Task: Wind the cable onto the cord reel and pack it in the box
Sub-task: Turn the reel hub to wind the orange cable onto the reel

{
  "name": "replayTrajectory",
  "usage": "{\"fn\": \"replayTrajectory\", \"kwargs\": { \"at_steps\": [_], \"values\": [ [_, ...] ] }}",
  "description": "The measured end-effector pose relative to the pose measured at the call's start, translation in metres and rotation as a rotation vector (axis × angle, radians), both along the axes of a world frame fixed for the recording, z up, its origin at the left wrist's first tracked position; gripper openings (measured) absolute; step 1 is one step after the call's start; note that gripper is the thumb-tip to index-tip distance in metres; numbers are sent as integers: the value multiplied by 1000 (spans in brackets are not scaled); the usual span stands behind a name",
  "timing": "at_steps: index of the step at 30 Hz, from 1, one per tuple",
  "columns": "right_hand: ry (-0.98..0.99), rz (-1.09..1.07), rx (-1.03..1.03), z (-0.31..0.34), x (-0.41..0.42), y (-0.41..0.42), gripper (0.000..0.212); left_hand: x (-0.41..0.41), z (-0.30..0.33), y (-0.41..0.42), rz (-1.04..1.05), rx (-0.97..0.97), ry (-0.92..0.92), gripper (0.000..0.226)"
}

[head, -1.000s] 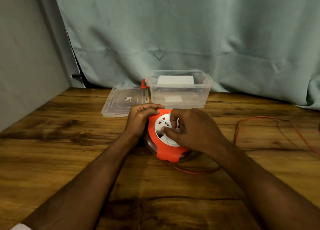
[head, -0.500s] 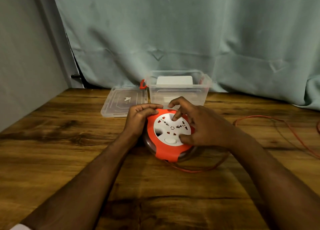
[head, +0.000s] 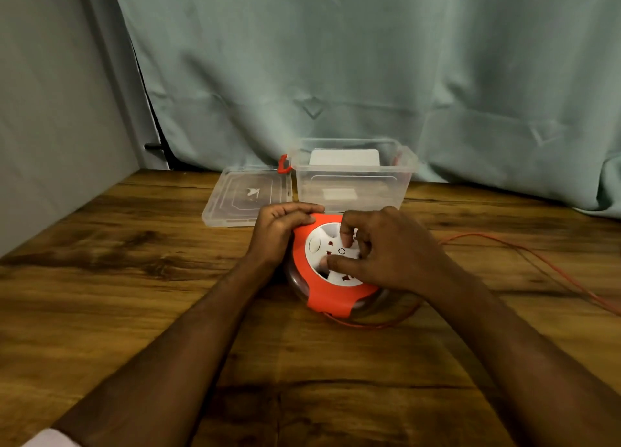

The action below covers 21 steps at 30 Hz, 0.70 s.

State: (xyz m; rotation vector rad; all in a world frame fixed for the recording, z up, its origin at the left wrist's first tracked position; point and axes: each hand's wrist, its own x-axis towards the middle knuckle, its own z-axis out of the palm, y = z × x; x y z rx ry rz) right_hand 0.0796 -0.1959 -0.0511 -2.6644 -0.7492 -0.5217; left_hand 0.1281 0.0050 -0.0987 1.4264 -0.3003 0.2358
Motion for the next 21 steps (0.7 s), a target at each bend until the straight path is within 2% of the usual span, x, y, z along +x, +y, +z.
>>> {"fn": "replayTrajectory", "kwargs": {
  "at_steps": [4, 7, 11, 15, 18, 21],
  "values": [
    [-9, 113, -11, 3, -1, -6, 34, 0, 0, 2, 0, -7, -6, 32],
    [-13, 117, -26, 8, -2, -13, 43, 1, 0, 2, 23, -14, -6, 30],
    [3, 36, -46, 7, -3, -10, 51, 3, -3, 2, 67, -1, -1, 29],
    [25, -139, 3, -3, -5, 8, 58, 4, -4, 3, 87, 25, -25, 25],
    [80, -206, 92, -4, -10, 20, 47, 3, -4, 2, 83, 17, -13, 24],
    [48, -206, 88, -5, -13, 25, 38, 1, -1, 0, 77, 8, -10, 24]
  ]
}}
